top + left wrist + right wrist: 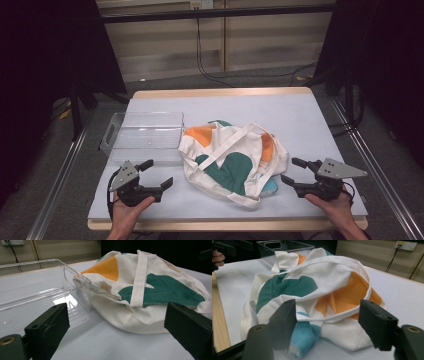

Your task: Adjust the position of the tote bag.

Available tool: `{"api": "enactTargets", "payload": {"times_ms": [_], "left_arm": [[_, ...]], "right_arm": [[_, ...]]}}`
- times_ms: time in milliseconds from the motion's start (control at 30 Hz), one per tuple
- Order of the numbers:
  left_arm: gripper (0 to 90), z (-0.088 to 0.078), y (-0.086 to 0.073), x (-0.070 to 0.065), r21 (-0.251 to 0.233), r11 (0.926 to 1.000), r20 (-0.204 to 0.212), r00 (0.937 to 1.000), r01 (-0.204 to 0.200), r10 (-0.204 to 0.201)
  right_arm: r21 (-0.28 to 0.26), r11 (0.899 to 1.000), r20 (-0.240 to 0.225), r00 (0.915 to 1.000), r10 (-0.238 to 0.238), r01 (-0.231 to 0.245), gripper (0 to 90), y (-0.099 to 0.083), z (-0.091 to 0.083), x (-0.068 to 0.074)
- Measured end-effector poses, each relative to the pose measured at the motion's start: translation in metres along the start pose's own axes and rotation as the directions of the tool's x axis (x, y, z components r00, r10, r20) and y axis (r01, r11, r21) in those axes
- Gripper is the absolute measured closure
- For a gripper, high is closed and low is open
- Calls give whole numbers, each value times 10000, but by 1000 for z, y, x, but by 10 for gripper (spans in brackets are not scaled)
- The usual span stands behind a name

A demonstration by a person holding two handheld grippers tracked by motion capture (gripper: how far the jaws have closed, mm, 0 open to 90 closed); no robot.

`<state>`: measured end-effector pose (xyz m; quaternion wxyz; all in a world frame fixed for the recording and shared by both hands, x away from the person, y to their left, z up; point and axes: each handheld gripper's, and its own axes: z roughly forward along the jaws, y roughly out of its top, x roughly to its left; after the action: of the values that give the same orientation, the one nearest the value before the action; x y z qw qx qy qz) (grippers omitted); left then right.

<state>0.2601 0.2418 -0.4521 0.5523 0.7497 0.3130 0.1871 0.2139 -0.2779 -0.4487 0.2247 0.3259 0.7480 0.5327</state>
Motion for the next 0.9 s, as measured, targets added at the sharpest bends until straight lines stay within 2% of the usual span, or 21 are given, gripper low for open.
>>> {"api": "enactTargets", "payload": {"times_ms": [67,100,167,233,267,433,567,667,733,767,833,900], "left_arm": [[59,1,1,-1,84,10000,-36,10000,-11,11],[59,2,1,0,76,10000,125,9999,-34,33],[58,4,2,-2,155,9998,32,9999,-131,131],[59,7,2,-2,239,9996,178,9998,-114,110],[59,7,2,-2,303,9992,207,9994,-267,260],[59,6,1,-2,302,9993,159,9996,-220,216],[65,5,1,-4,223,9997,172,9998,-92,88],[65,3,1,-6,302,9993,244,9994,-238,231],[64,3,0,-8,315,9982,483,9976,-512,497],[64,2,0,-10,440,9975,356,9980,-545,530],[64,3,1,-12,369,9980,552,9973,-512,491],[64,2,1,-13,396,9980,500,9976,-499,479]], "right_arm": [[-30,10000,-89,9999,57,-57,343,0,1,0],[58,9999,-120,9999,94,-93,350,1,1,0],[116,9998,-241,9995,194,-191,358,1,3,-1],[193,9997,-298,9994,164,-158,375,3,5,0],[259,9996,-366,9992,139,-129,379,3,6,0],[475,9983,-664,9971,383,-352,388,6,10,1],[544,9983,-933,9953,261,-211,425,9,11,4],[746,9971,-1300,9912,248,-152,452,10,14,7],[901,9958,-1513,9880,322,-186,453,10,15,9],[1005,9949,-1603,9867,254,-93,460,11,16,11],[1091,9940,-1728,9846,246,-56,465,13,16,13],[1159,9932,-1852,9823,266,-50,481,15,18,15]]}}
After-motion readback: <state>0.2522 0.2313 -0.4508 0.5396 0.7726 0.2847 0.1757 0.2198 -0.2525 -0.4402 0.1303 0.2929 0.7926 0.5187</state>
